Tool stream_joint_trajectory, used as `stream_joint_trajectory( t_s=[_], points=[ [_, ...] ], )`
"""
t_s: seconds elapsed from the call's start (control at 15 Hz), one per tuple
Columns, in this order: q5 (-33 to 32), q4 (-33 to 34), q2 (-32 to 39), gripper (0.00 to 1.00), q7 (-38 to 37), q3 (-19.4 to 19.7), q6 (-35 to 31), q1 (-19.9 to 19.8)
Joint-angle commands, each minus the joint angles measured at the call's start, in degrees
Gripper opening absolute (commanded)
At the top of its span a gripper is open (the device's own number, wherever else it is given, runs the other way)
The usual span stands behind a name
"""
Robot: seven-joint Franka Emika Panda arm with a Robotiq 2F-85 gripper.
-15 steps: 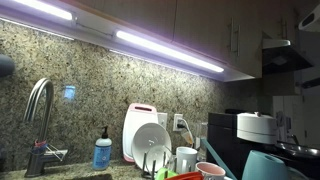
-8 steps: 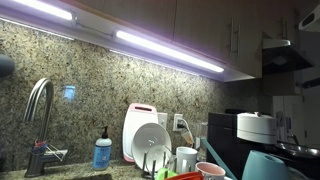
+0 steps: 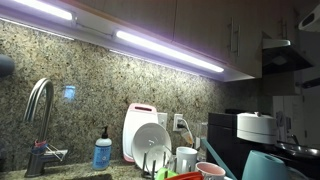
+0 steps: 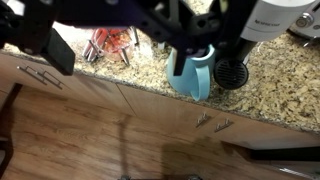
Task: Tilt the watering can over the mug
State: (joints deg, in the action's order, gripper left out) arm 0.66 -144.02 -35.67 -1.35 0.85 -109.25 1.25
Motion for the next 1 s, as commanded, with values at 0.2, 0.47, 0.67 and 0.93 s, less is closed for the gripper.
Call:
stream_joint_trajectory(
  t_s=[0.2, 0.47, 0.67, 0.93],
  points=[
    [0.1, 2.2, 1.8, 1.00, 0.6, -0.2, -0.4, -0.5],
    [0.5, 7.9, 6.6, 1.00, -0.1, -0.5, -1.4, -0.4],
    [3.1, 13.3, 11.3, 1.00, -1.0, -0.6, -0.7, 0.4],
    [7.8, 19.7, 19.2, 1.00, -3.0, -2.0, 1.3, 1.6]
  ],
)
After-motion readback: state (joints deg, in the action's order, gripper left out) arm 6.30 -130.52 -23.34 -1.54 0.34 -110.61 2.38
